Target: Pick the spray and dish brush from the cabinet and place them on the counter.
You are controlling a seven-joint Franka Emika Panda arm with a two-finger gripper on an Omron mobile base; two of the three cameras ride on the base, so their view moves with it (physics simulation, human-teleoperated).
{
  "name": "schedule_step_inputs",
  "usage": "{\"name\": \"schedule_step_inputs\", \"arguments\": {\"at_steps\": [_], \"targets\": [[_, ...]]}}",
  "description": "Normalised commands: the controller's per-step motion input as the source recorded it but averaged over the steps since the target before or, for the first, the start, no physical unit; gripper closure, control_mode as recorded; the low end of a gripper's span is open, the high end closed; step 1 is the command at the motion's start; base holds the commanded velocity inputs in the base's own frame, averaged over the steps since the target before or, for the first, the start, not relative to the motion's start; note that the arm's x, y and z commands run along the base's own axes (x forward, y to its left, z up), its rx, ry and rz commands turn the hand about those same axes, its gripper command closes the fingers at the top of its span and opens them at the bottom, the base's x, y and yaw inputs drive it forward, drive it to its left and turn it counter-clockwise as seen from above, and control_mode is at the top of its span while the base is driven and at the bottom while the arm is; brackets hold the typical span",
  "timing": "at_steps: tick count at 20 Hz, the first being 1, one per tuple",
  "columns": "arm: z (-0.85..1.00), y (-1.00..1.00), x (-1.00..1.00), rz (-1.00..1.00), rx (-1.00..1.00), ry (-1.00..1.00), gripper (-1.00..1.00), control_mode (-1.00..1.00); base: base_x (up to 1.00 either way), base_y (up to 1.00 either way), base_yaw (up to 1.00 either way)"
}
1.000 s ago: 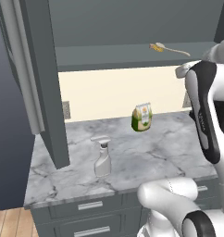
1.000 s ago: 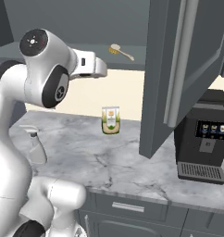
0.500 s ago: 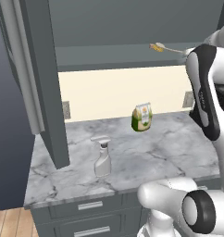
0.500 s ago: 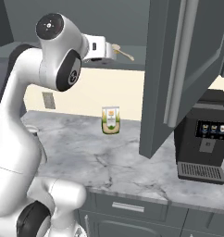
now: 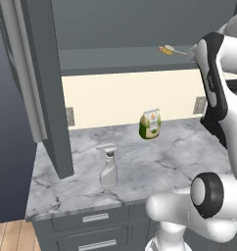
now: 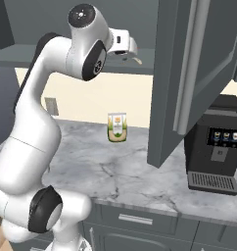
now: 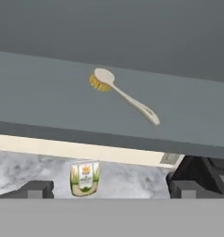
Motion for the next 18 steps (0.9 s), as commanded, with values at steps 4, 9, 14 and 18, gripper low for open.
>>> {"name": "schedule_step_inputs", "arguments": {"at_steps": [4,9,14,18], "targets": [[-0.24,-0.29,0.59,0.03,0.01,0.04,-1.00,-1.00,0.00,0.00,0.00],[-0.19,-0.16,0.42,0.00,0.05,-0.08,-1.00,-1.00,0.00,0.00,0.00],[-0.15,-0.07,0.39,-0.05,0.07,-0.08,-1.00,-1.00,0.00,0.00,0.00],[0.02,0.01,0.16,0.00,0.00,0.05,-1.00,-1.00,0.00,0.00,0.00]]}}
